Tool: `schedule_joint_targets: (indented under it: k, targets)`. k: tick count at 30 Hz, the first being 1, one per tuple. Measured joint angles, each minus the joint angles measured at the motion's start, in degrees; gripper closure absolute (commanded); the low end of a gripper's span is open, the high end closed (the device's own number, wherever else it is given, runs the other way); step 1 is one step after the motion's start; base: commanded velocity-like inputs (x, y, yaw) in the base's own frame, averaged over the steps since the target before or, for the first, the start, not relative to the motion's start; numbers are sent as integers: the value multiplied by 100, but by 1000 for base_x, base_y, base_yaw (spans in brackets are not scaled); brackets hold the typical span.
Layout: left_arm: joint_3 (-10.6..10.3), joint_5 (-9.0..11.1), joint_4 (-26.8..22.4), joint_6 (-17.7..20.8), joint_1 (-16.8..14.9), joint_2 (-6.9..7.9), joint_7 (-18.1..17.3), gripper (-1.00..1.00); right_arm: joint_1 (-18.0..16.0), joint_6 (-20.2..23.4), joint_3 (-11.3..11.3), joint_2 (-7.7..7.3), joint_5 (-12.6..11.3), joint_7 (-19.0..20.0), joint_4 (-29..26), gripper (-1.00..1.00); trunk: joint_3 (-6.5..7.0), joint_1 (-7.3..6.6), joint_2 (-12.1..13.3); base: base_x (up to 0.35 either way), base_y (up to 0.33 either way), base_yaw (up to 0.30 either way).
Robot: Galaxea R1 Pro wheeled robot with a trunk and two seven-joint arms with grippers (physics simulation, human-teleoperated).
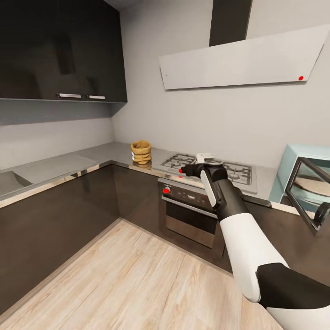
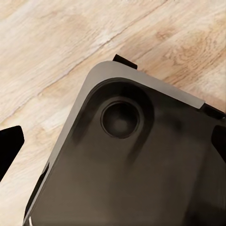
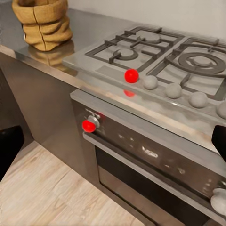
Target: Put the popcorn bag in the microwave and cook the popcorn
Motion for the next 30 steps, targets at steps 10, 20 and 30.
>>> schedule_joint_targets:
  k: [10, 20, 30]
  targets:
    - [-14, -19, 0, 40, 0, 16, -10, -100, 0, 108, 10, -1, -3, 53, -23, -100, 0, -3, 0, 269, 135, 0]
    - [-16, -15, 0, 61, 0, 31, -27, -100, 1, 83, 1, -1, 68, 4, 4, -100, 0, -3, 0, 310, 184, 0]
    - [-23, -44, 0, 72, 0, 35, -8, -100, 0, 97, 13, -1, 81, 0, -8, -100, 0, -3, 0, 315, 145, 0]
